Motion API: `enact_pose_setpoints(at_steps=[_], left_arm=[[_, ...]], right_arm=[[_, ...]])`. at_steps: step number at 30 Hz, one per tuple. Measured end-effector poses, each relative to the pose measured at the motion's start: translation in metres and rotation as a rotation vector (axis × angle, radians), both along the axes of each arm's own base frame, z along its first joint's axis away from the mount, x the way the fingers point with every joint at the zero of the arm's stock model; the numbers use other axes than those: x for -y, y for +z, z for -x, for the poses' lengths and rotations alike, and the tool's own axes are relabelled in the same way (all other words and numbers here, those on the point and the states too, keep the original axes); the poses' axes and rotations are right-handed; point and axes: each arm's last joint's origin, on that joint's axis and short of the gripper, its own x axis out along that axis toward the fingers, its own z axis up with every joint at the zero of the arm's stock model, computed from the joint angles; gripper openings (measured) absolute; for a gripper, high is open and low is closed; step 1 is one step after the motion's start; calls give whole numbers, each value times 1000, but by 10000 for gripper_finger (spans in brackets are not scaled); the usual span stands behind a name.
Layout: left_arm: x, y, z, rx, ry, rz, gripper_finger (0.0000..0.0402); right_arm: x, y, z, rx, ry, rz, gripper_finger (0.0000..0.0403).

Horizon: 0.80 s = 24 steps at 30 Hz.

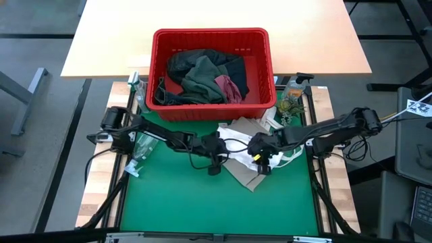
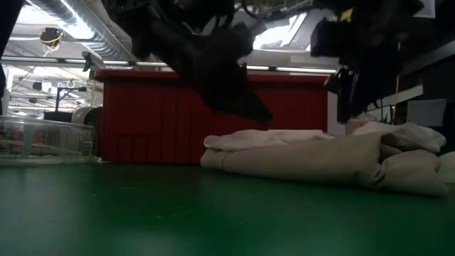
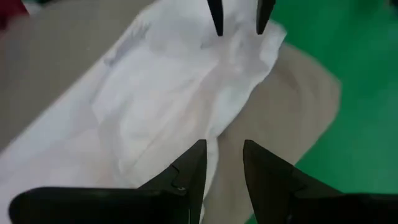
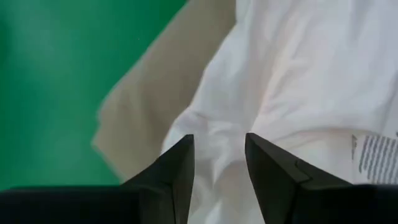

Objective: Fold laundry
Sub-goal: Fold the white underwear

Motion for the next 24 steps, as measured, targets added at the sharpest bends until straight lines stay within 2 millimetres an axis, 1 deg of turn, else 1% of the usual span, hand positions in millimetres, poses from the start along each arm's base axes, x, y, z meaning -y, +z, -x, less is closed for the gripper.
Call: enact_pose_setpoints(at_steps=[3, 8, 10, 13, 16, 18, 21, 24], left_arm=[[2, 16, 4, 29, -6, 2, 101], [0, 39, 14, 54, 4, -8, 101], [-1, 46, 18, 55, 20, -18, 101], [-2, 48, 19, 60, 32, -25, 101], [-2, 48, 20, 55, 33, -26, 101], [-2, 48, 20, 48, 35, -27, 101], [-2, 48, 20, 46, 37, -25, 101], [-2, 48, 20, 47, 47, -11, 101]], right_arm=[[-1, 9, 4, -16, 1, -48, 143], [-4, 9, 9, -105, -101, -189, 143], [-10, 7, 15, -168, -85, -209, 143], [-22, 5, 24, -243, -41, -186, 143], [-37, 3, 33, -291, 5, -93, 143], [-45, 2, 39, -297, 32, 12, 143], [-55, 1, 45, -263, 37, 199, 143], [-64, -2, 50, -218, 32, 307, 143]])
